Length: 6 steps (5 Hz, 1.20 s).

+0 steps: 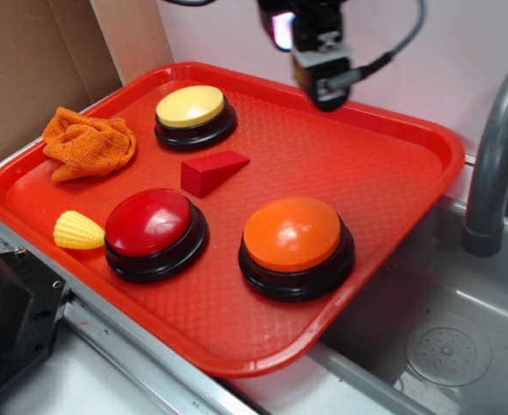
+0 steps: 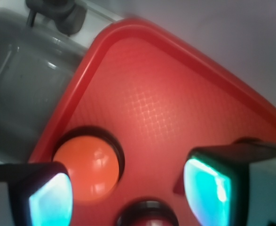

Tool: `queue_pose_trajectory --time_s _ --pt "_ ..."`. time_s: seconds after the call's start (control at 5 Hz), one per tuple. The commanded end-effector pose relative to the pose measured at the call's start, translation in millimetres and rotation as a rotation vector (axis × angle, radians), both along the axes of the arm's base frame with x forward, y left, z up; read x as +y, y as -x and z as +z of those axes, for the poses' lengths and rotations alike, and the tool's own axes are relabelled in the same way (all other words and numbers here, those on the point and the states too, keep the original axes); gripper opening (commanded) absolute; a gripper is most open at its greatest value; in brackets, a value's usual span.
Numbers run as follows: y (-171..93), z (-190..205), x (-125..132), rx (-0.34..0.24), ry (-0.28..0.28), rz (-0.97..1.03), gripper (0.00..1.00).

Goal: Push the orange button.

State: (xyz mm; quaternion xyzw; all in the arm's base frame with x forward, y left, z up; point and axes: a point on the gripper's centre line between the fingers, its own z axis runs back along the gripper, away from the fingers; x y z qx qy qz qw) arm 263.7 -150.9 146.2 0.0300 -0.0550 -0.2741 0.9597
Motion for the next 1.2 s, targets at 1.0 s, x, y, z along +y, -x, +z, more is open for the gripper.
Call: queue_pose_trajectory --time_s 1.0 --pt "89 -41 14 0.12 0.003 -0.011 1.0"
